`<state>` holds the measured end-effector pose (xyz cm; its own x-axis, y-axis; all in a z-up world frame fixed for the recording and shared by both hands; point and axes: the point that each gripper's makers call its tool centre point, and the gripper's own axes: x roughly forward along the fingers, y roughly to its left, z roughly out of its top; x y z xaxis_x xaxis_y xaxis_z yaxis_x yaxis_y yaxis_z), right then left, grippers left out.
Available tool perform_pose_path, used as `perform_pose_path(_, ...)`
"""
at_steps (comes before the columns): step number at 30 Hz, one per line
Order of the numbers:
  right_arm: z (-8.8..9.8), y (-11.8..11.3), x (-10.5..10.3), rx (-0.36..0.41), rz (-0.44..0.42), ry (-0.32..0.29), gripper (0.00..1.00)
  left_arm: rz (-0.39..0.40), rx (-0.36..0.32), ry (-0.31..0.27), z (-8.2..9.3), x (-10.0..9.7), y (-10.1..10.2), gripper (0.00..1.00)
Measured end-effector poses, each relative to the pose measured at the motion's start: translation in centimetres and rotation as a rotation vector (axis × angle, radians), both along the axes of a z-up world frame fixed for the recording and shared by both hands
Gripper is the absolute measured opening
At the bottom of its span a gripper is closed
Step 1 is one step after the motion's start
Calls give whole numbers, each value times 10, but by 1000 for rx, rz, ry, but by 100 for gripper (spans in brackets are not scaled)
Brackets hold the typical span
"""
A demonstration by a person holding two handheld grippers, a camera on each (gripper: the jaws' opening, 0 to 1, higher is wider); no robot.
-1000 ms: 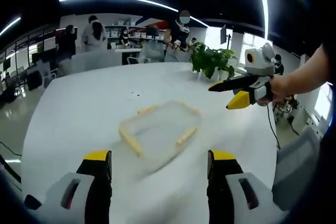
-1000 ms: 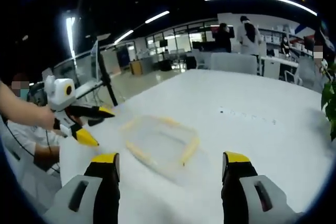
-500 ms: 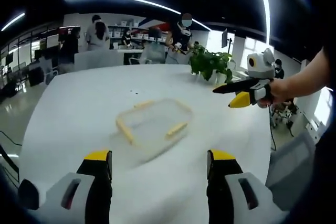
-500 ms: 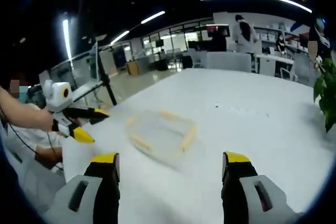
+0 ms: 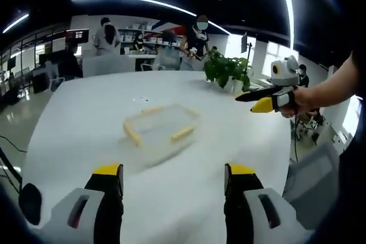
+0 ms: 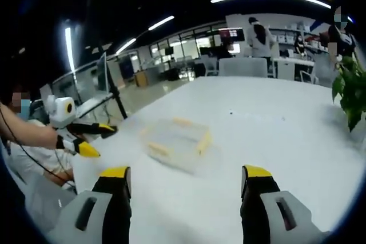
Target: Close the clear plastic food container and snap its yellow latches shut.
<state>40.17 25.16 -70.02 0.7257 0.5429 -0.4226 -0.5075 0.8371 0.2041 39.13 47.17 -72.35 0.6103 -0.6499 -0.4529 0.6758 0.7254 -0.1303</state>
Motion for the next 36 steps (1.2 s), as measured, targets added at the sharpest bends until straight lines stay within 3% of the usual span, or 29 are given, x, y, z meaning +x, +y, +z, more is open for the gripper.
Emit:
perform_pose_path(9, 6, -3, -26, 14, -4, -10, 78, 9, -5, 17, -3, -24, 5, 71)
perform_pose_path(14, 0, -7, -43, 19, -17, 5, 78, 14, -7, 13, -3, -37, 5, 70)
perform_pose_path(20, -1, -6, -58, 29, -32, 8, 78, 50, -43, 28, -4, -44, 8, 70)
perform_pose_path(36, -7, -4, -91, 52, -52, 17, 78, 50, -49, 28, -9, -73, 7, 70)
